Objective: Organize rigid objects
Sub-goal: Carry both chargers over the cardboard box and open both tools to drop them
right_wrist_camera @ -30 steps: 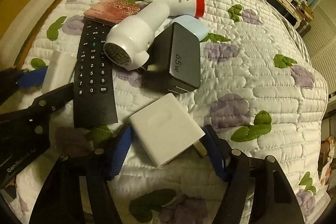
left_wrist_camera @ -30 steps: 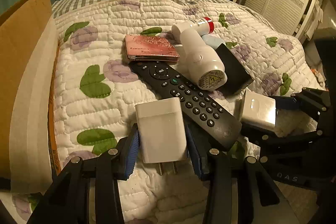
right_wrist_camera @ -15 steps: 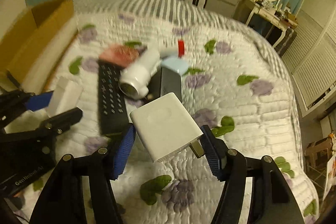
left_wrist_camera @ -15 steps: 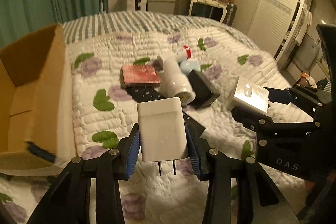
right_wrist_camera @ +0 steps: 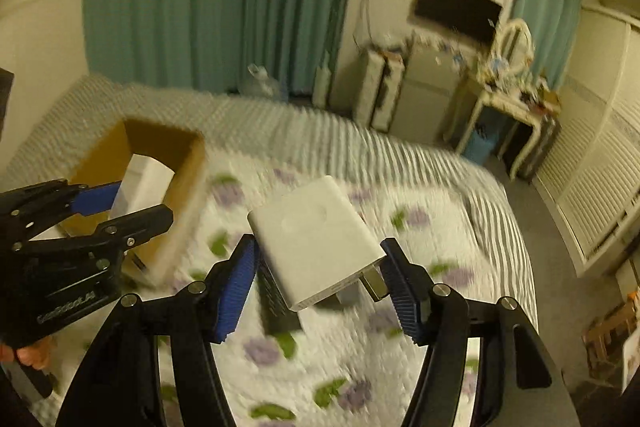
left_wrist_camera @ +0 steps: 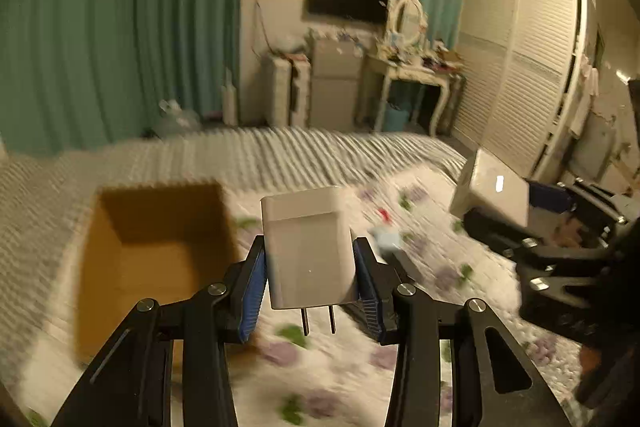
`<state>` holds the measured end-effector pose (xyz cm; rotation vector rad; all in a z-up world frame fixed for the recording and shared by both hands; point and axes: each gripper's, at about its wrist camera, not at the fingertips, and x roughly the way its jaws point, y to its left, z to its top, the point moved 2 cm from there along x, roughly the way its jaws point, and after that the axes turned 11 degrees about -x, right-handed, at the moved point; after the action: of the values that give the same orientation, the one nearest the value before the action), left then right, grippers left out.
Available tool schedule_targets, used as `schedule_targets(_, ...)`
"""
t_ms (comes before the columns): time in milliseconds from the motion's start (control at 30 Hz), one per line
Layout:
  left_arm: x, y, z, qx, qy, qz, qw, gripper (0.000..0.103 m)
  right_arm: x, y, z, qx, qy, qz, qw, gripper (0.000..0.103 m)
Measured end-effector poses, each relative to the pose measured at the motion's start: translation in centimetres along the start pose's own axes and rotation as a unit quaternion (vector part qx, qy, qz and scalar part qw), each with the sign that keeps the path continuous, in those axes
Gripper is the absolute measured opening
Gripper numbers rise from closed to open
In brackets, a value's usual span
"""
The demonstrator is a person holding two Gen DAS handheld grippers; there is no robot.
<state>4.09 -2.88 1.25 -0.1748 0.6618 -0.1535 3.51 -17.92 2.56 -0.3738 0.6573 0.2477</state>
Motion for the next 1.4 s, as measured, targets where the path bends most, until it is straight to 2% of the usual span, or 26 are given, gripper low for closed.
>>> schedule_targets(200,-2.0,6.2,3.5,-0.004,-0.038,0.058,0.9976,0.042,-1.0,4.2,6.8,-0.022,-0.057,0.044,0.997,0.062)
schedule_targets(300,-1.3,9.4,3.6,-0.026,-0.035,0.074,0.9963,0.042,0.1,7.3,9.3,-0.037,-0.068,0.070,0.995,0.062)
schedule_targets(467,1.5,12.9,2.4,-0.036,-0.020,0.101,0.9941,0.042,4.3,12.1,12.0,-0.058,-0.056,0.098,0.992,0.062)
schedule_targets(700,5.7,16.4,-0.2,-0.044,0.024,0.137,0.9893,0.043,11.6,15.3,12.2,-0.053,-0.020,0.125,0.991,0.062)
schedule_targets(767,6.6,16.6,-0.7,-0.046,0.037,0.130,0.9898,0.042,14.0,15.9,12.0,-0.051,-0.006,0.131,0.990,0.062)
schedule_targets(967,8.8,17.1,-2.0,-0.043,0.066,0.129,0.9885,0.043,19.3,16.6,10.6,-0.032,0.032,0.148,0.988,0.062)
schedule_targets(1133,8.6,16.8,-2.0,-0.061,0.073,0.121,0.9880,0.046,19.4,16.0,9.9,-0.009,0.028,0.173,0.984,0.063)
schedule_targets(1200,8.1,16.7,-1.8,-0.071,0.070,0.126,0.9869,0.061,18.9,15.6,10.0,0.005,0.022,0.182,0.983,0.064)
schedule_targets(1233,7.6,16.4,-1.6,-0.072,0.064,0.130,0.9868,0.062,18.1,15.0,10.2,0.016,0.006,0.183,0.983,0.067)
schedule_targets(1300,6.6,15.8,-1.4,-0.065,0.053,0.136,0.9872,0.063,16.5,13.9,10.8,0.027,-0.014,0.176,0.984,0.091)
schedule_targets(1400,4.6,13.9,-0.6,-0.055,0.038,0.141,0.9878,0.065,13.2,11.3,11.1,0.036,-0.036,0.156,0.986,0.093)
